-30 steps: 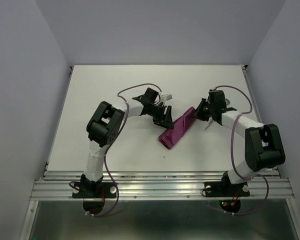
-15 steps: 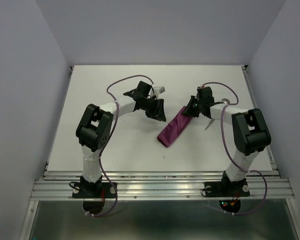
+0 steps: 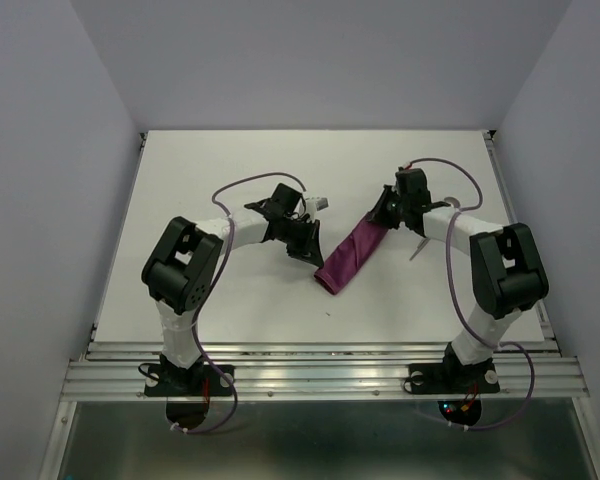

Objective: Fold the napkin into a case and place the utensils inside
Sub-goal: Move the smaller rectangle folded napkin to the center of the board.

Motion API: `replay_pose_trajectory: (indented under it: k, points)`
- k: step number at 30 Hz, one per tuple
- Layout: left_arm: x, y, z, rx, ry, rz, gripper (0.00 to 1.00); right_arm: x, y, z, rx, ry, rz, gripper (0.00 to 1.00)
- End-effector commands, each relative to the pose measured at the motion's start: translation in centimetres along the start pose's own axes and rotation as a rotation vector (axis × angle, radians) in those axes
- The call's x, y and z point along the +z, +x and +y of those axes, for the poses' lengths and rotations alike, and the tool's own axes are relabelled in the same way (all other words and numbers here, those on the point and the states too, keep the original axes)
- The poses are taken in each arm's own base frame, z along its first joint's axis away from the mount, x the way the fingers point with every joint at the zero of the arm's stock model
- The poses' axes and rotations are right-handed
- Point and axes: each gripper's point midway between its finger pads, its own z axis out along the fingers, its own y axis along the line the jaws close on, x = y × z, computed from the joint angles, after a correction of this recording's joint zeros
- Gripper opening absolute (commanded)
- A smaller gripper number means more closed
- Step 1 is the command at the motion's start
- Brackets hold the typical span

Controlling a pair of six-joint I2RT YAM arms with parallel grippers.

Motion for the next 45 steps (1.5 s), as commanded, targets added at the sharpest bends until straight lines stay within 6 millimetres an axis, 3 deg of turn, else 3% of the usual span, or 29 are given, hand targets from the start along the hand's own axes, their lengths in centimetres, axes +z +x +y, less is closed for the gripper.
replay_pose_trajectory:
  k: [1,7,15,19,24,31,32,33,37,41,45]
  points:
    - [-0.8,-0.4,-1.7,0.039,0.042,-0.044,0.0,-1.8,-2.6,0.6,-0.029,0.024,-0.11,0.08]
    - [0.4,0.7,0.6,-0.019,-0.038,-0.027,0.0,-0.7,-1.1,-1.7,-0.027,0.095,-0.075,0.08]
    - [1.4,0.9,2.2,-0.063,-0.089,-0.025,0.0,1.1,0.0,-4.4,-0.051,0.186,-0.033,0.08]
    - [1.7,1.3,2.1,-0.062,-0.092,-0.013,0.0,2.7,0.6,-5.2,-0.071,0.199,0.002,0.08]
    - [1.5,1.3,0.8,-0.051,-0.075,-0.026,0.0,4.5,0.2,-4.6,-0.116,0.155,0.015,0.07]
    - [0.0,0.7,-0.3,-0.048,-0.09,-0.072,0.0,6.9,-1.1,-0.2,-0.274,0.025,0.049,0.04]
    - [-0.4,0.7,-0.3,-0.052,-0.102,-0.074,0.03,7.2,-0.3,0.7,-0.343,0.017,0.074,0.05]
    - [-0.7,0.4,-0.2,-0.048,-0.12,-0.086,0.04,7.6,-1.0,1.9,-0.381,0.011,0.06,0.04]
    - [-2.0,-0.4,-0.3,-0.035,-0.132,-0.094,0.12,8.3,-0.6,4.8,-0.463,-0.032,0.09,0.04]
    - [-3.8,-1.7,0.2,-0.041,-0.173,-0.13,0.15,7.1,-1.7,6.6,-0.458,-0.039,0.05,0.06]
    - [-4.9,-3.3,-0.1,-0.023,-0.192,-0.17,0.14,3.7,-4.9,8.0,-0.444,-0.002,-0.076,0.12]
